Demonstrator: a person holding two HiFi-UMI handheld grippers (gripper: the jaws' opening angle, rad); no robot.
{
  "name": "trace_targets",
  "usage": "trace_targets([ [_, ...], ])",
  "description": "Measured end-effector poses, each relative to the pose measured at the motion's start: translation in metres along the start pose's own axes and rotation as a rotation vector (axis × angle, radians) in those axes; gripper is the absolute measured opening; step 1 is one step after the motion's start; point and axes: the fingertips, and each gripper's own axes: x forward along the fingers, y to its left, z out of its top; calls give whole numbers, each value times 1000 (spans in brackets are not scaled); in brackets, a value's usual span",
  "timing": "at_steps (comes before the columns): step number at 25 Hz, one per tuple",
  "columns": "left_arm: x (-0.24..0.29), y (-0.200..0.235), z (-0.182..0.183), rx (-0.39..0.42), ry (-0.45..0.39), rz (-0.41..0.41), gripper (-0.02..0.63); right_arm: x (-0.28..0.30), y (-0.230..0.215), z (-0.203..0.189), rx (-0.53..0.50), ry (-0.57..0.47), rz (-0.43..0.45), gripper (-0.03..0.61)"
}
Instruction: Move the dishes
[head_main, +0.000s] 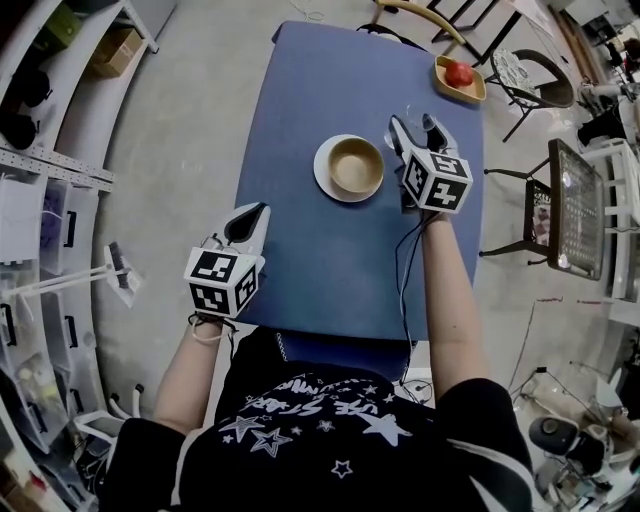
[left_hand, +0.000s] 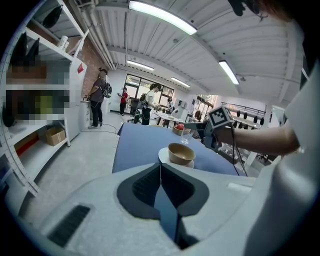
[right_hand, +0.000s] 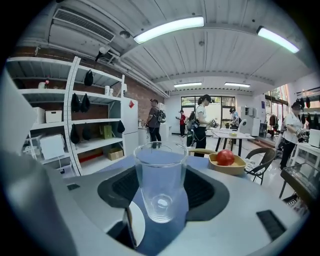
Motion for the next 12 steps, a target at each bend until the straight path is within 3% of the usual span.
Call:
trace_targets([
  [12, 14, 3, -16, -13, 62, 23, 20, 35, -6, -40, -42, 58, 32, 278],
])
